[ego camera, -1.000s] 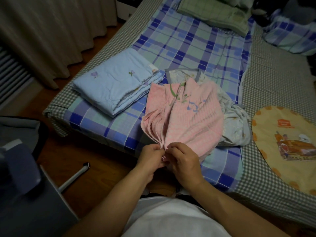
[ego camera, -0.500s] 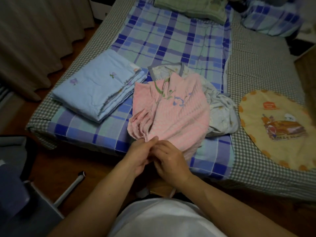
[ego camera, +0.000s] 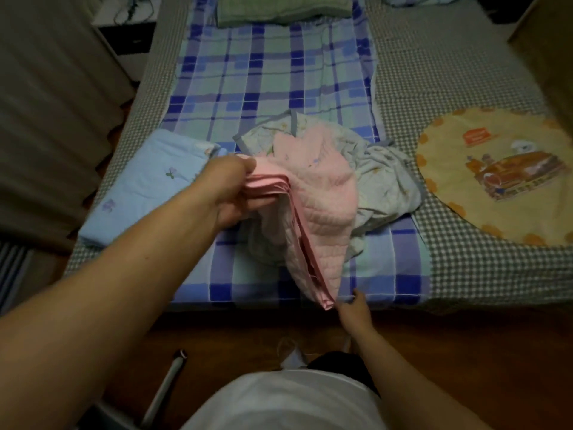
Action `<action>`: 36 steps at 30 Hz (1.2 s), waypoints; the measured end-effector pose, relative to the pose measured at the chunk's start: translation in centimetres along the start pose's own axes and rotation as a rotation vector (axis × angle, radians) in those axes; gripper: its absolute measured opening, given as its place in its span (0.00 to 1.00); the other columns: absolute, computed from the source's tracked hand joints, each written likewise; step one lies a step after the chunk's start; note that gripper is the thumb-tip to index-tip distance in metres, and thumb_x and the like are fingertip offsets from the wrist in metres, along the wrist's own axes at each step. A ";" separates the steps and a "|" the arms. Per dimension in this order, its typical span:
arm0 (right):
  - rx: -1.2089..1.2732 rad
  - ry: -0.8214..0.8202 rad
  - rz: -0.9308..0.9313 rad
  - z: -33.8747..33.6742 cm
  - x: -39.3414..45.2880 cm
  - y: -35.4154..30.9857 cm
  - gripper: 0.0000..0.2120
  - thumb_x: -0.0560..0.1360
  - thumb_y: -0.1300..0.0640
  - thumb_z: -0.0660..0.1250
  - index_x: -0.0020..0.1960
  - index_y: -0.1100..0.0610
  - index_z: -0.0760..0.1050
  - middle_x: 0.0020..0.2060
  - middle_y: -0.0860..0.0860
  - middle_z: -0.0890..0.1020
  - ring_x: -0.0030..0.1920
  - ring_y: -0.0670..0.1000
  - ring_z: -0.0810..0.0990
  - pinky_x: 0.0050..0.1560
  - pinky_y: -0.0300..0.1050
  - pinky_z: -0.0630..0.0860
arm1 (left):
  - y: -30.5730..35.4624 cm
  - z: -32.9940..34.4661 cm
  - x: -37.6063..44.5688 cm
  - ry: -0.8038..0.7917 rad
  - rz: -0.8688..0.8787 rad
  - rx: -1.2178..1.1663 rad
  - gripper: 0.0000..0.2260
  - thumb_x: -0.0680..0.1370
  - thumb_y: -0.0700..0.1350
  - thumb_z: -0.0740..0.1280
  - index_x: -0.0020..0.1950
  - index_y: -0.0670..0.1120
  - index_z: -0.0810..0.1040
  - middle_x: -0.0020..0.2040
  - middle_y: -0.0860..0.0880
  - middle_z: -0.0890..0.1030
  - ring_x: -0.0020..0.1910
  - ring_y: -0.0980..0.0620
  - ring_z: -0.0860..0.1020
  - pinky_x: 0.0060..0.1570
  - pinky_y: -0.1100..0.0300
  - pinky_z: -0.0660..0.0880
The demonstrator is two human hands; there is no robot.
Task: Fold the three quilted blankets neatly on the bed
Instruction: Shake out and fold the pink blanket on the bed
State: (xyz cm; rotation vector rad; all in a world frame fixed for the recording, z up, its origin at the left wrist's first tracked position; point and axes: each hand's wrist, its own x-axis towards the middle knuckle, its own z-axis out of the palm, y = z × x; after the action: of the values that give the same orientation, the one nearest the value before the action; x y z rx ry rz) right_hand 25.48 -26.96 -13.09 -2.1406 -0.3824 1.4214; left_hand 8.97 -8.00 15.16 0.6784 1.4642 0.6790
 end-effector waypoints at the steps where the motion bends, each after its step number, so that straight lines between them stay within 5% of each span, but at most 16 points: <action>1: 0.155 -0.034 0.050 0.7 0.1 -0.5 0.33 0.76 0.59 0.68 0.77 0.53 0.58 0.69 0.60 0.71 0.63 0.61 0.74 0.62 0.54 0.73 | 1.0 0.2 -0.1 0.003 0.007 -0.007 0.08 0.84 0.40 0.57 0.59 0.43 0.74 0.48 0.42 0.84 0.42 0.46 0.85 0.39 0.44 0.83; 5: 0.673 -0.305 0.149 2.4 -1.2 -1.6 0.34 0.73 0.64 0.63 0.75 0.44 0.60 0.66 0.54 0.76 0.62 0.60 0.76 0.63 0.65 0.72 | 3.4 0.5 -0.3 -0.006 0.025 -0.028 0.13 0.83 0.39 0.57 0.66 0.39 0.72 0.56 0.39 0.83 0.51 0.44 0.84 0.42 0.43 0.83; 9: 0.812 -0.419 -0.006 3.6 -3.1 -1.7 0.32 0.75 0.66 0.63 0.72 0.41 0.65 0.65 0.48 0.77 0.62 0.57 0.77 0.59 0.64 0.76 | 3.7 1.0 -0.8 -0.018 0.031 -0.031 0.13 0.83 0.38 0.56 0.67 0.38 0.71 0.58 0.38 0.82 0.54 0.43 0.84 0.40 0.43 0.83; 15: 0.175 0.038 -0.175 4.5 -2.9 -4.3 0.46 0.63 0.43 0.77 0.75 0.42 0.58 0.71 0.53 0.67 0.66 0.59 0.72 0.61 0.57 0.77 | 3.0 1.0 -0.8 -0.036 -0.013 -0.015 0.14 0.83 0.39 0.56 0.67 0.38 0.72 0.57 0.38 0.83 0.53 0.43 0.84 0.39 0.44 0.83; 19: 0.227 -0.090 -0.071 4.1 -1.5 -6.3 0.35 0.73 0.51 0.68 0.77 0.44 0.57 0.70 0.61 0.69 0.64 0.67 0.73 0.60 0.62 0.76 | 2.9 -0.2 -0.8 -0.039 -0.025 -0.022 0.14 0.83 0.39 0.57 0.67 0.38 0.73 0.56 0.39 0.83 0.53 0.44 0.84 0.40 0.43 0.83; 21: 0.254 -0.001 -0.062 3.5 -1.6 -6.6 0.27 0.78 0.54 0.65 0.75 0.45 0.62 0.71 0.56 0.69 0.63 0.62 0.73 0.57 0.53 0.74 | 2.9 -0.6 -0.9 -0.048 -0.027 -0.045 0.14 0.83 0.39 0.57 0.68 0.39 0.73 0.58 0.39 0.83 0.54 0.44 0.83 0.41 0.42 0.83; 25: -0.079 0.007 -0.302 4.1 -2.0 -5.0 0.45 0.71 0.53 0.74 0.79 0.45 0.50 0.77 0.49 0.53 0.73 0.59 0.63 0.68 0.50 0.68 | 2.6 -0.7 -1.2 -0.064 -0.030 -0.088 0.13 0.84 0.39 0.56 0.67 0.38 0.72 0.58 0.38 0.82 0.55 0.42 0.82 0.42 0.40 0.81; 28: -0.244 0.094 -0.329 5.0 -2.6 -5.4 0.49 0.69 0.43 0.74 0.78 0.42 0.44 0.76 0.47 0.46 0.72 0.61 0.62 0.63 0.56 0.71 | 2.6 -0.8 -1.4 -0.061 -0.031 -0.114 0.11 0.84 0.39 0.56 0.63 0.39 0.73 0.56 0.38 0.82 0.55 0.42 0.82 0.44 0.41 0.81; 32: -0.110 0.359 -0.329 2.0 -1.9 -6.8 0.21 0.75 0.58 0.65 0.68 0.51 0.74 0.68 0.55 0.68 0.59 0.61 0.76 0.53 0.47 0.71 | 2.7 -2.3 -1.0 -0.028 -0.013 -0.095 0.10 0.84 0.40 0.57 0.60 0.39 0.75 0.53 0.40 0.83 0.52 0.44 0.83 0.42 0.46 0.83; 36: -0.056 0.452 -0.282 -3.9 -0.2 -8.9 0.14 0.79 0.59 0.58 0.57 0.56 0.81 0.53 0.61 0.80 0.50 0.63 0.78 0.45 0.47 0.70 | 1.8 -5.2 0.4 0.121 0.046 0.044 0.12 0.82 0.42 0.62 0.63 0.38 0.75 0.48 0.40 0.83 0.40 0.45 0.84 0.29 0.52 0.81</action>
State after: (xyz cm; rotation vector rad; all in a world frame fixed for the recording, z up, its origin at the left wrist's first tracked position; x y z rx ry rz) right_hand 29.44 -20.84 -6.65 -2.2638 -0.5255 0.7533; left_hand 3.79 -6.56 16.32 0.7167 1.5821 0.7357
